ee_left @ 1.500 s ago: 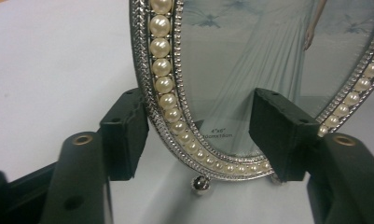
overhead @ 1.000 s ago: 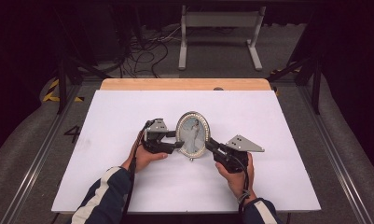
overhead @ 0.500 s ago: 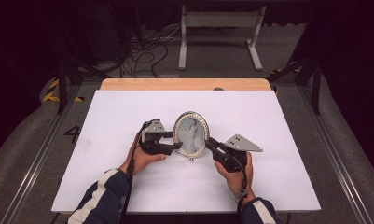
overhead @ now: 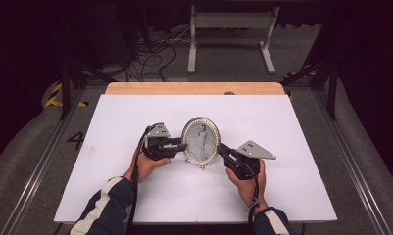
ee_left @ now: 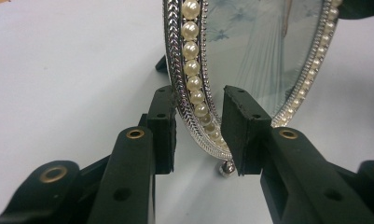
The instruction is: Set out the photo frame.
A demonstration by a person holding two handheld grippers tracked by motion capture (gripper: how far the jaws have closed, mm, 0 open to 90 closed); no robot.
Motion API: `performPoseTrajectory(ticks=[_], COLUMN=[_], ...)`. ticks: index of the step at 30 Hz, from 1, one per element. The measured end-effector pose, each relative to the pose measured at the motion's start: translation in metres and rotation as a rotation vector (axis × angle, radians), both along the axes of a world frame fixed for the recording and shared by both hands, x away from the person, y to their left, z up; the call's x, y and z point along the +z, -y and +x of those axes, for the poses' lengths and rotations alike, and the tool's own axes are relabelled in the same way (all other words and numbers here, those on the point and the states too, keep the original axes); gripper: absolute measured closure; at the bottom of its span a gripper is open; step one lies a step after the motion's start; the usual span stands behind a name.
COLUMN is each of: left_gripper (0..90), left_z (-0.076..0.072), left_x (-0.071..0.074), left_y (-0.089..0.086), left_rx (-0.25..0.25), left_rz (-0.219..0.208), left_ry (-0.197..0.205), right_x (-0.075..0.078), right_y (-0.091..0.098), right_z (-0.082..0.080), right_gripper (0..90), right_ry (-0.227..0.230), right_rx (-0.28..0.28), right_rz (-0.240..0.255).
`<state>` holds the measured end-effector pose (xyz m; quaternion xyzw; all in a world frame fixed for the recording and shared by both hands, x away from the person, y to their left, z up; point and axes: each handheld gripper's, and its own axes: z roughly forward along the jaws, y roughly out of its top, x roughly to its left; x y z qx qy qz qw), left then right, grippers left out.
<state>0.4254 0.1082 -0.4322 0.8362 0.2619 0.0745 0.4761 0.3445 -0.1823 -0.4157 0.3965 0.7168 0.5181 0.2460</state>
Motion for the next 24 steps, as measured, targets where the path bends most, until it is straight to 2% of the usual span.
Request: performPoseTrajectory(ticks=[2,4,8,9,11,14,15,16,17,19,20,21,24], left_gripper=[66.8,66.8,68.6,68.7,68.8,68.8,68.7,67.6,65.4,61.8,60.2,56.2,55.2], left_z=[-0.0016,-0.0041,-0.0068,-0.0069,-0.0093,-0.0087,-0.0085,-0.0072,-0.0068,-0.0056,-0.0051,-0.0051,-0.0017], left_x=[0.0,-0.0006,-0.0016,-0.0017,-0.0022,-0.0032,-0.0037,-0.0032,-0.0028,-0.0022,-0.0023,-0.0023,-0.0045], left_y=[0.0001,-0.0007,-0.0021,-0.0025,-0.0022,-0.0048,-0.0055,-0.0071,-0.0076,-0.0089,-0.0089,-0.0089,-0.009], left_rx=[0.001,0.002,0.003,0.001,0.005,-0.006,-0.006,-0.011,0.005,0.02,0.044,0.044,0.038], left_rz=[0.004,-0.016,-0.004,0.01,0.007,-0.006,-0.025,-0.03,-0.049,-0.061,-0.07,-0.07,-0.065], left_ry=[0.001,-0.021,-0.025,-0.015,-0.016,-0.016,-0.026,-0.013,-0.008,0.001,0.001,0.001,0.01], right_x=[0.0,0.0,-0.0004,-0.0002,0.0003,0.0008,0.0009,0.0011,0.001,0.0011,0.0012,0.0012,0.0005], right_y=[0.0005,0.0019,0.002,0.0016,0.0011,0.0013,0.0013,0.0011,0.0009,0.0015,0.002,0.002,0.0017], right_z=[0.0008,0.0026,0.0045,0.0045,0.0051,0.0054,0.0055,0.0053,0.0048,0.0029,0.0012,0.0012,-0.0034], right_gripper=[82.3,82.3,82.4,82.4,82.3,82.1,82.1,82.0,81.9,80.6,79.7,79.7,76.7], right_ry=[-0.002,-0.003,-0.004,-0.005,-0.002,-0.005,-0.003,0.0,0.003,0.003,0.005,0.005,-0.004], right_rx=[-0.004,-0.012,-0.012,-0.011,-0.012,-0.009,-0.007,-0.007,-0.012,-0.019,-0.018,-0.018,-0.015], right_rz=[0.001,-0.001,0.003,0.001,-0.004,-0.011,-0.013,-0.018,-0.021,-0.019,-0.016,-0.016,-0.02])
